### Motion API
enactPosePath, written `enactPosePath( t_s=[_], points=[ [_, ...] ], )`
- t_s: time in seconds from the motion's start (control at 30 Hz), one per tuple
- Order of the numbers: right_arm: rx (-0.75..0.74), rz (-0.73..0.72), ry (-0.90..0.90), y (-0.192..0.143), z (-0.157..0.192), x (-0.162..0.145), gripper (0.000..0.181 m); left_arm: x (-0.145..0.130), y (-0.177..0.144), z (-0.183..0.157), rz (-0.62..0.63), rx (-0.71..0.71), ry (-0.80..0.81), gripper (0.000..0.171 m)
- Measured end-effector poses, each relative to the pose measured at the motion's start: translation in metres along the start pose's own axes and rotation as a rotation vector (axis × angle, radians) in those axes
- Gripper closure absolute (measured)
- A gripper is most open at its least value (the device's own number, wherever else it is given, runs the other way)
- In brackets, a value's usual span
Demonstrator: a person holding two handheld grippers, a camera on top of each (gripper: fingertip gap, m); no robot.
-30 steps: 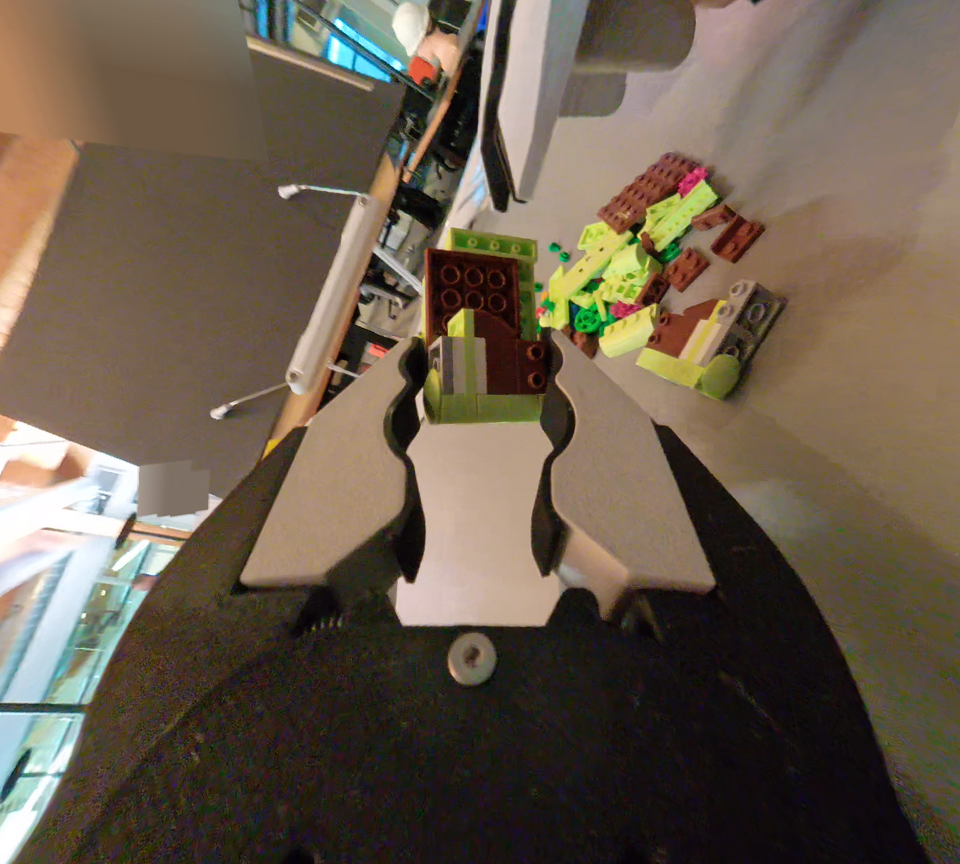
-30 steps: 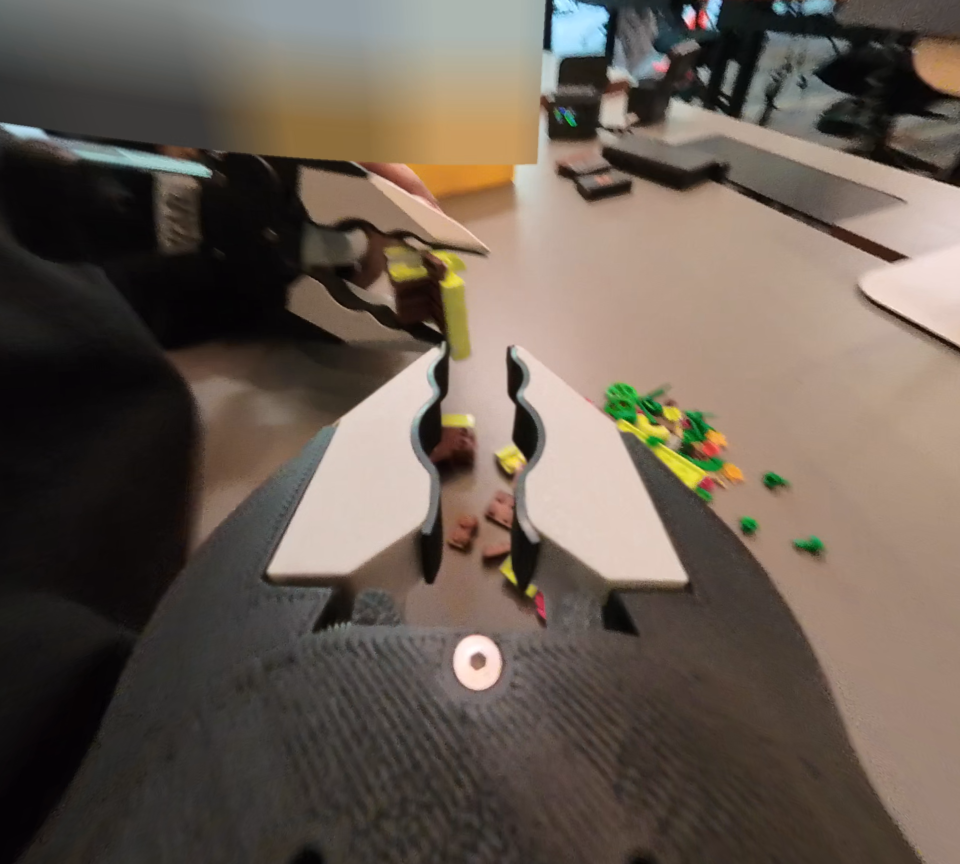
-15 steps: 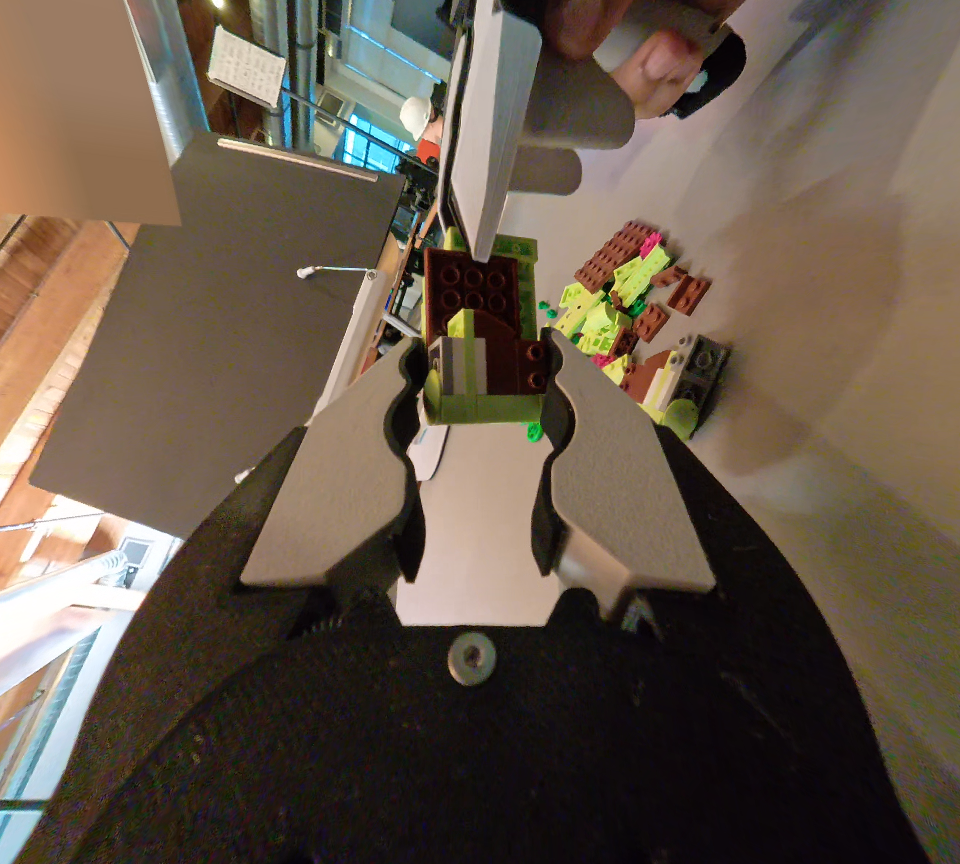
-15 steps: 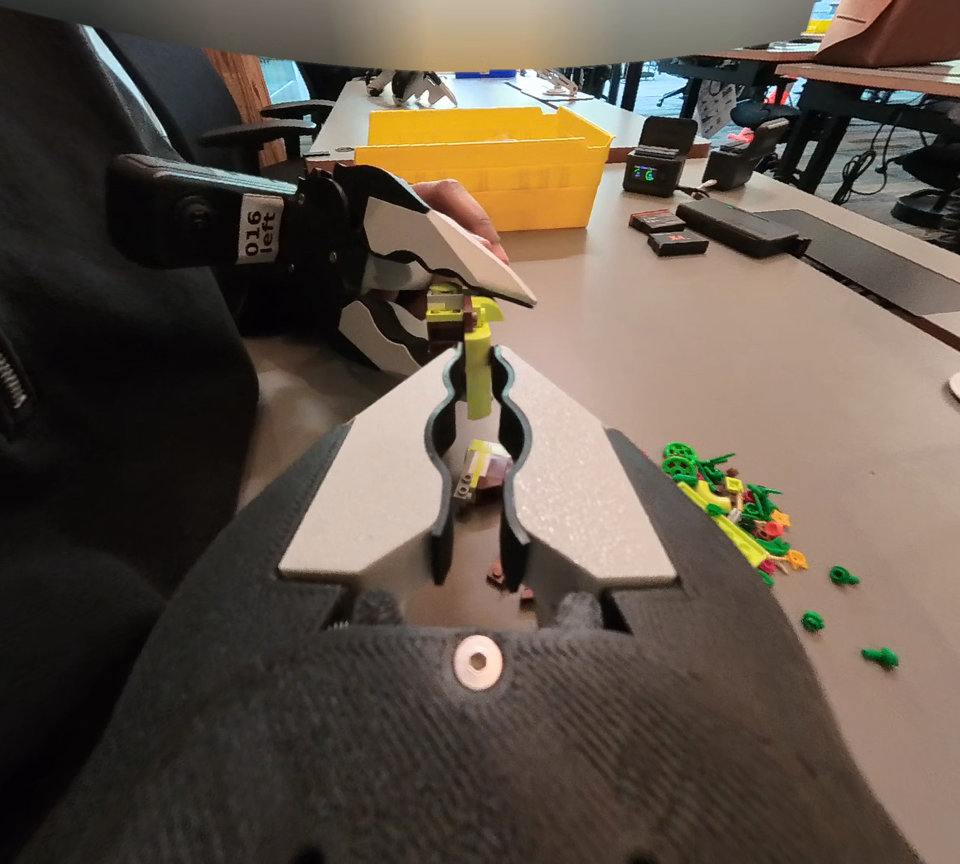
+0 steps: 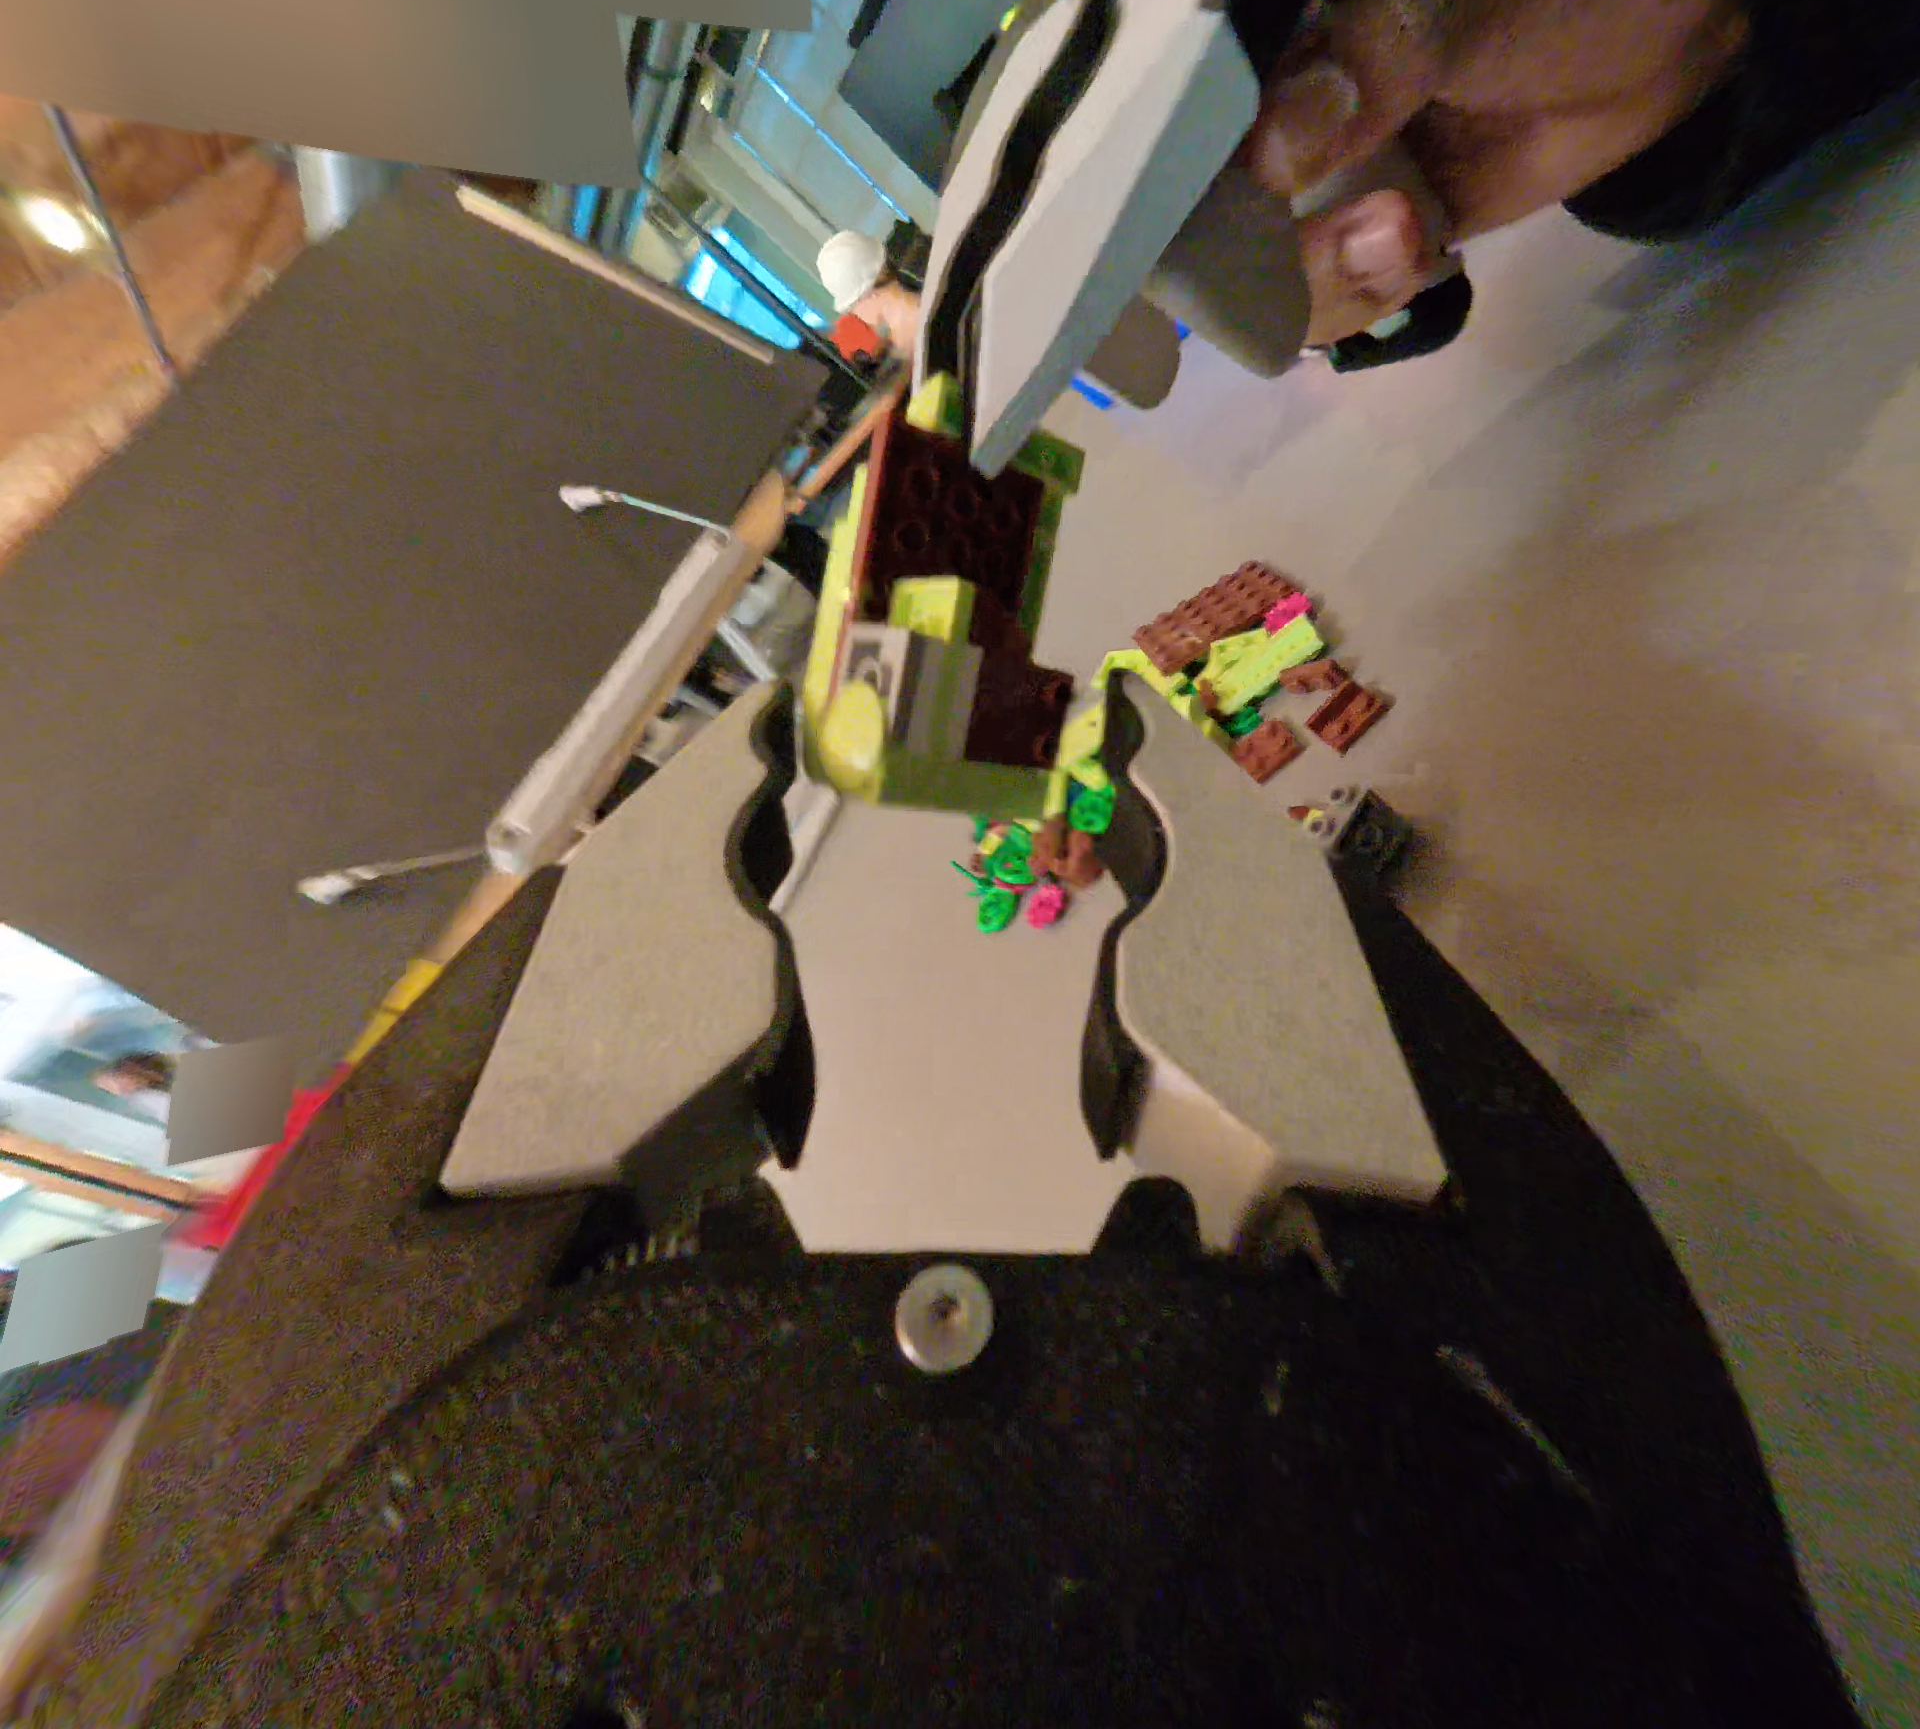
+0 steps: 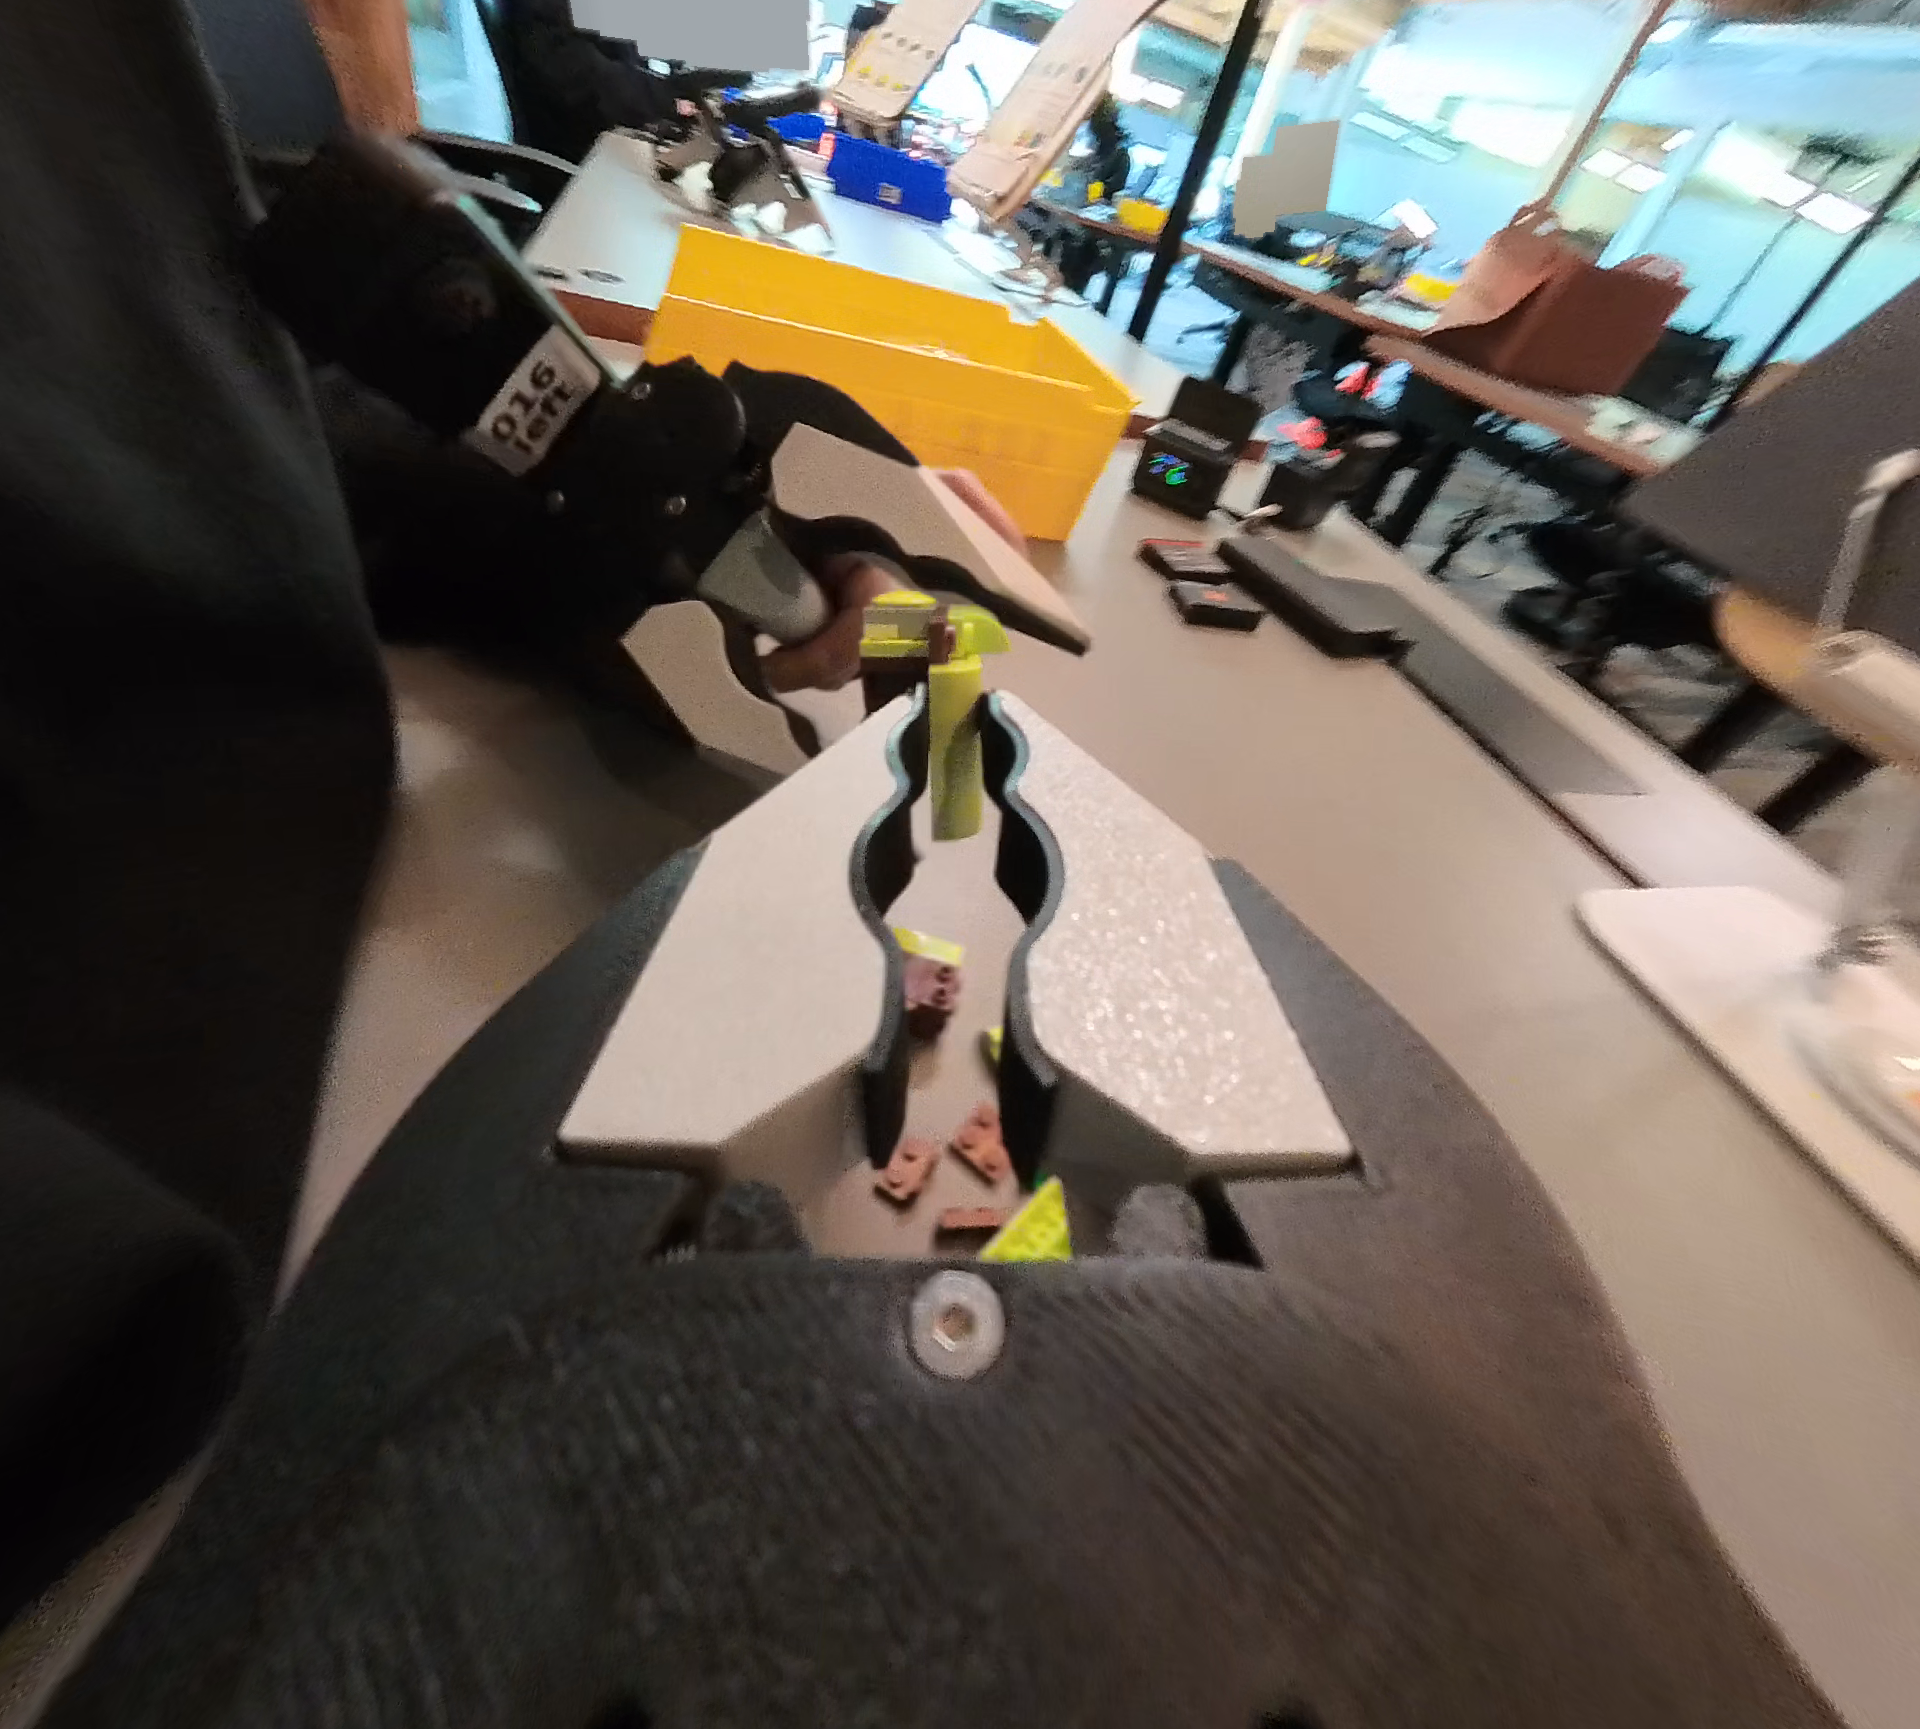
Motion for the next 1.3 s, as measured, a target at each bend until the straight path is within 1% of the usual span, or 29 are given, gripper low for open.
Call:
enactPosePath(
  t_s=[0.1, 0.13, 0.2, 0.3, 0.33, 0.37, 0.4, 0.5, 0.63, 0.67, 0.73, 0.77, 0.83, 0.9, 1.0, 1.07, 1.17, 1.23, 1.3],
  points=[
    [-0.118, -0.038, -0.127, -0.006, 0.000, 0.005, 0.174, -0.009, 0.000, 0.012, -0.010, -0.101, -0.282, 0.090],
    [-0.160, -0.056, -0.180, -0.008, 0.000, 0.007, 0.174, -0.010, -0.001, 0.017, -0.038, -0.135, -0.391, 0.084],
    [-0.247, -0.087, -0.305, -0.011, 0.003, 0.010, 0.174, -0.012, -0.004, 0.026, -0.149, -0.213, -0.629, 0.079],
    [-0.337, -0.134, -0.481, -0.011, 0.013, 0.012, 0.174, -0.014, -0.009, 0.038, -0.438, -0.397, -1.035, 0.084],
    [-0.347, -0.147, -0.523, -0.010, 0.017, 0.012, 0.173, -0.017, -0.009, 0.041, -0.534, -0.454, -1.157, 0.091],
    [-0.349, -0.150, -0.554, -0.008, 0.021, 0.012, 0.174, -0.019, -0.008, 0.042, -0.610, -0.499, -1.246, 0.100],
    [-0.343, -0.150, -0.573, -0.007, 0.024, 0.012, 0.174, -0.021, -0.007, 0.042, -0.660, -0.528, -1.303, 0.105],
    [-0.309, -0.191, -0.583, -0.005, 0.030, 0.012, 0.174, -0.021, -0.002, 0.038, -0.732, -0.588, -1.389, 0.104],
    [-0.221, -0.262, -0.489, -0.003, 0.032, 0.012, 0.174, -0.018, 0.002, 0.033, -0.842, -0.754, -1.514, 0.099],
    [-0.205, -0.278, -0.456, -0.003, 0.030, 0.013, 0.174, -0.019, 0.003, 0.032, -0.862, -0.778, -1.543, 0.101],
    [-0.184, -0.306, -0.380, -0.005, 0.025, 0.013, 0.174, -0.022, 0.002, 0.032, -0.898, -0.791, -1.572, 0.121],
    [-0.174, -0.301, -0.351, -0.005, 0.023, 0.013, 0.173, -0.023, 0.001, 0.034, -0.912, -0.793, -1.579, 0.122],
    [-0.163, -0.288, -0.331, -0.005, 0.019, 0.011, 0.173, -0.024, 0.001, 0.034, -0.883, -0.773, -1.560, 0.122],
    [-0.177, -0.276, -0.332, -0.004, 0.018, 0.009, 0.173, -0.023, 0.000, 0.035, -0.867, -0.724, -1.516, 0.123],
    [-0.199, -0.256, -0.334, -0.003, 0.016, 0.005, 0.171, -0.022, -0.005, 0.038, -0.827, -0.641, -1.408, 0.124],
    [-0.215, -0.281, -0.279, -0.004, 0.013, 0.003, 0.162, -0.019, -0.008, 0.038, -0.795, -0.598, -1.305, 0.124],
    [-0.179, -0.298, -0.144, -0.007, 0.007, 0.002, 0.154, -0.012, -0.012, 0.038, -0.733, -0.531, -1.162, 0.124],
    [-0.131, -0.282, 0.028, -0.007, -0.001, 0.001, 0.140, -0.009, -0.014, 0.038, -0.712, -0.502, -1.097, 0.124],
    [-0.044, -0.248, 0.232, -0.005, -0.010, 0.000, 0.129, -0.008, -0.015, 0.037, -0.697, -0.497, -1.069, 0.124]
  ],
)
Point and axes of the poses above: each gripper's, where its closed fingertips meet, y out along the fingers, x out of its top, z = x × y across the jaws, the point moved 10 cm from there along -y, back along the fingers, and after that the axes turned 15 degrees about -x, right-handed, at the moved point
